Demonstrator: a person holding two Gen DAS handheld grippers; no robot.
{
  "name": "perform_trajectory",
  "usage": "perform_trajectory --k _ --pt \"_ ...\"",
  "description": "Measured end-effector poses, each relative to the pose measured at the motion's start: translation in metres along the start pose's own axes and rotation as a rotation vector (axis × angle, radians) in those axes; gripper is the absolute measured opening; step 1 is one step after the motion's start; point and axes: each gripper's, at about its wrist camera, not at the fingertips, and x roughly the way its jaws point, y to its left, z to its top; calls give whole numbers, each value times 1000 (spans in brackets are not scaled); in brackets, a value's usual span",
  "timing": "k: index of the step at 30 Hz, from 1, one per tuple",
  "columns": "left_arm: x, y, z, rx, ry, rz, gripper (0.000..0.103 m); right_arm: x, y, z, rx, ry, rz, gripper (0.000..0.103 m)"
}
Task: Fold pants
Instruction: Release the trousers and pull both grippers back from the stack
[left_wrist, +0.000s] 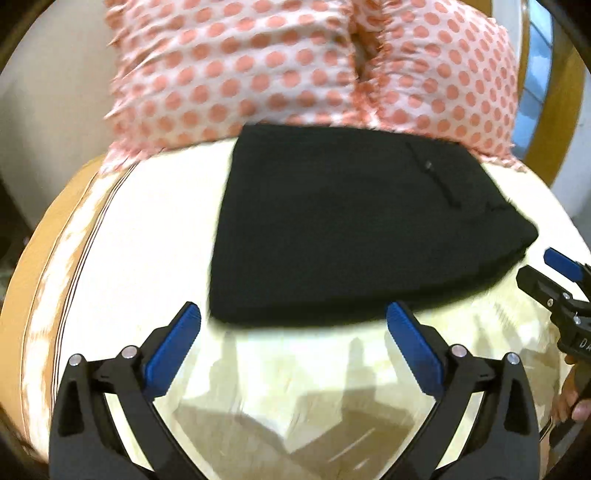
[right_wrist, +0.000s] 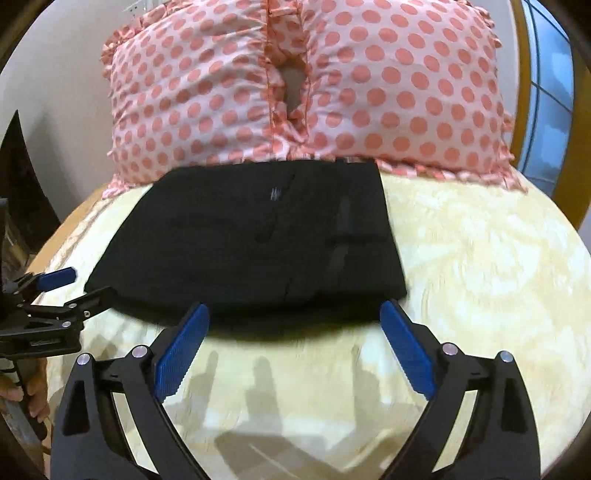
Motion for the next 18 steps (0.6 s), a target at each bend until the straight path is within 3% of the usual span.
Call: perform_trajectory --k 7,18 --pt "-4 5 -38 -47 38 39 101 3 20 -28 -17 35 -22 96" --pt "-6 1 -46 -45 29 68 101 6 26 -35 -38 55 -59 96"
